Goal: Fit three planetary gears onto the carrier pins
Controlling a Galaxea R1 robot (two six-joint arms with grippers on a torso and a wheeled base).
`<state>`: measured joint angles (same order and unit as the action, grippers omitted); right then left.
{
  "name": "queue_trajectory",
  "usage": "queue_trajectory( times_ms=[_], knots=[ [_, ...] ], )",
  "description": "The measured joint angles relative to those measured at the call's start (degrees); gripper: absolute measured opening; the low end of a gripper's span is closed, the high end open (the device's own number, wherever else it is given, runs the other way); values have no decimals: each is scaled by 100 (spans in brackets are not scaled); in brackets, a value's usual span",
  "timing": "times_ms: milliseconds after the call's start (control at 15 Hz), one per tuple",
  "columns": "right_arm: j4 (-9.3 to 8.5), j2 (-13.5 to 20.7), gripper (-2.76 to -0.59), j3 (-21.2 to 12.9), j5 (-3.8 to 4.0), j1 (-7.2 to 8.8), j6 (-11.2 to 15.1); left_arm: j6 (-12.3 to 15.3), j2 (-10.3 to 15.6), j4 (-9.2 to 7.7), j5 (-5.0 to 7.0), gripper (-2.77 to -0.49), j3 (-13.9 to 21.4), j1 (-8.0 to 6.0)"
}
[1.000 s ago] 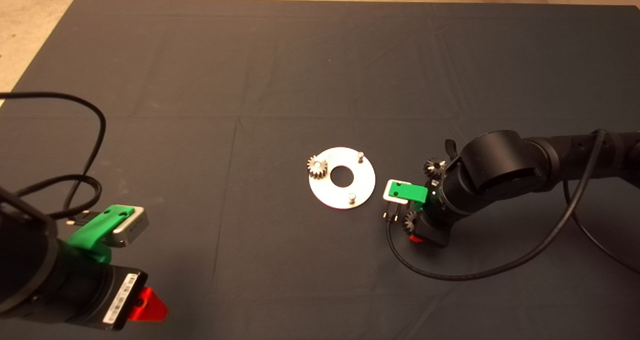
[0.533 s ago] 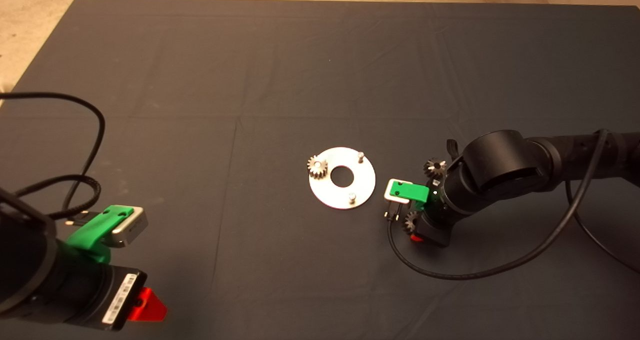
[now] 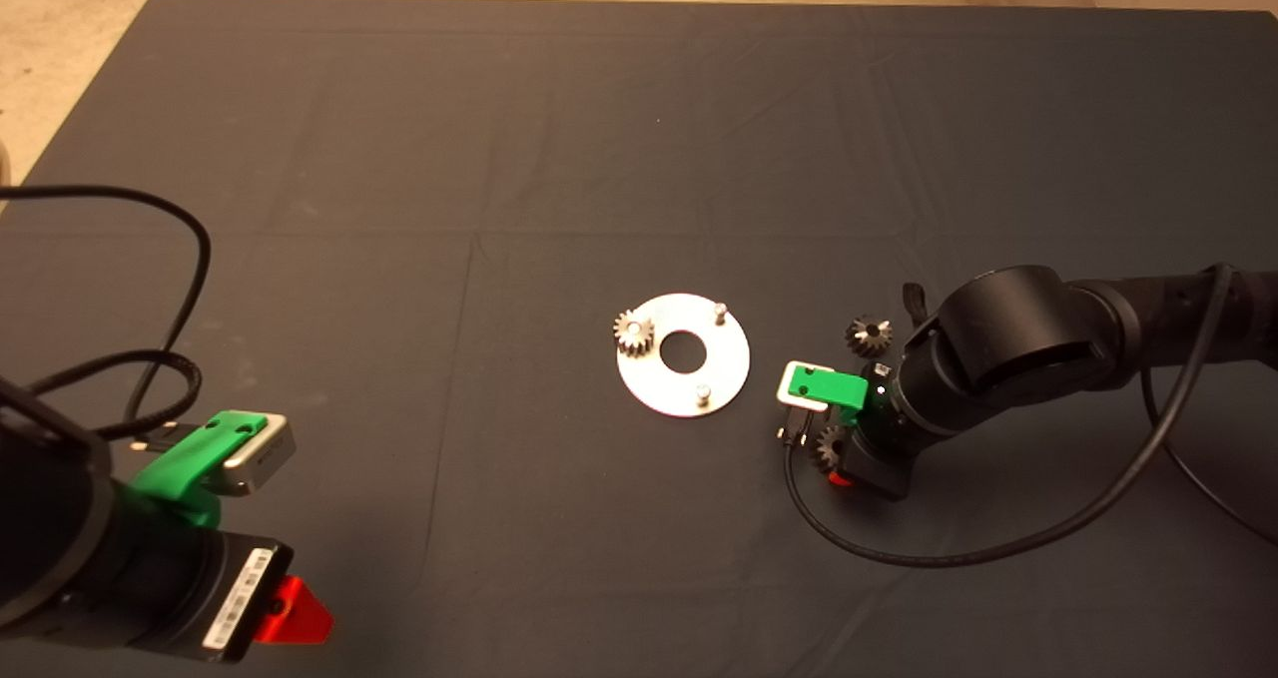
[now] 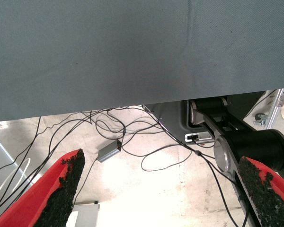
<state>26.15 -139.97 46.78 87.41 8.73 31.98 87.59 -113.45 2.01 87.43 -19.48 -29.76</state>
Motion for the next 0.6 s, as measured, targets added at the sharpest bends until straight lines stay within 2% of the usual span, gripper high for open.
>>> queue_trajectory(
  times_ms=[267,467,600],
  knots=[
    [-24,-11,-228,-67,27,50,222,0,-2,-4,0,-95,0,1],
    [-127,-137,-229,-91,49,415,391,0,-2,-6,-1,-95,0,0],
    [-270,-316,-229,-91,46,616,495,-2,-2,-7,0,-95,0,0]
  ],
)
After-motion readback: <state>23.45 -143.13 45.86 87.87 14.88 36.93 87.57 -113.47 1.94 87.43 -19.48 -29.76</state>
